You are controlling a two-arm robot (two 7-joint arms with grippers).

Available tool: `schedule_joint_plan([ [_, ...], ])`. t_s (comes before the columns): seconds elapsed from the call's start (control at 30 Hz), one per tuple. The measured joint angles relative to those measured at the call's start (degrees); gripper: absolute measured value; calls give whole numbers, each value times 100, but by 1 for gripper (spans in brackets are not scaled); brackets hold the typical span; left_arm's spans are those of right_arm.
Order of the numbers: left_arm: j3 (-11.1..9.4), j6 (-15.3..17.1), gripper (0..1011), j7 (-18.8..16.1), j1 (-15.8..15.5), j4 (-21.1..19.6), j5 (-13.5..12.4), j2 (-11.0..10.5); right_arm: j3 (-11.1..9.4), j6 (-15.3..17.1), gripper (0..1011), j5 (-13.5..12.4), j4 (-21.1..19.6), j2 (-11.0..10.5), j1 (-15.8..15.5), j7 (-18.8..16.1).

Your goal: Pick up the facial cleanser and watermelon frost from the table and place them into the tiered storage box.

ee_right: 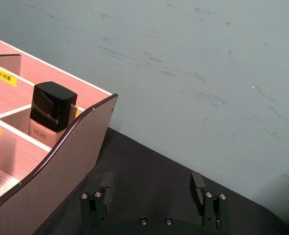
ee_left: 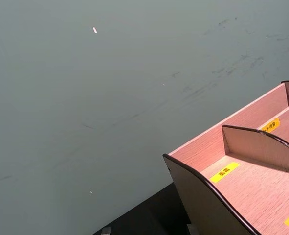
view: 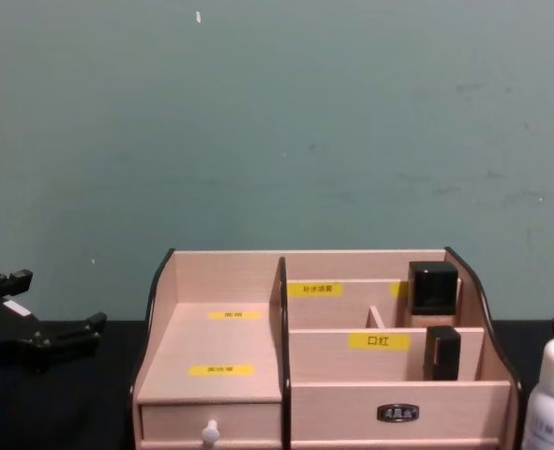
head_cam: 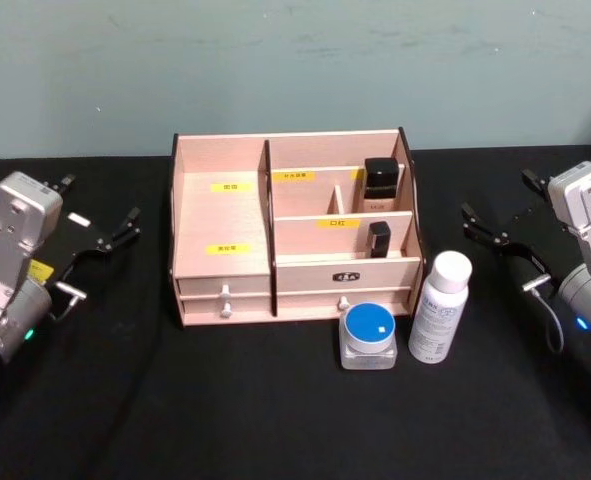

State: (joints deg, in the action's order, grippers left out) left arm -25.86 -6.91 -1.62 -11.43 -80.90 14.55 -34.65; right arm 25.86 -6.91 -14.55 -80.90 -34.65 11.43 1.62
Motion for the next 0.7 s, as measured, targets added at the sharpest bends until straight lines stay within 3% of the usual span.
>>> schedule_joint_plan([
  [0.7, 0, 0, 1001, 0, 0, 0, 0, 0, -14, -8, 1002, -2, 2, 15, 0, -50],
])
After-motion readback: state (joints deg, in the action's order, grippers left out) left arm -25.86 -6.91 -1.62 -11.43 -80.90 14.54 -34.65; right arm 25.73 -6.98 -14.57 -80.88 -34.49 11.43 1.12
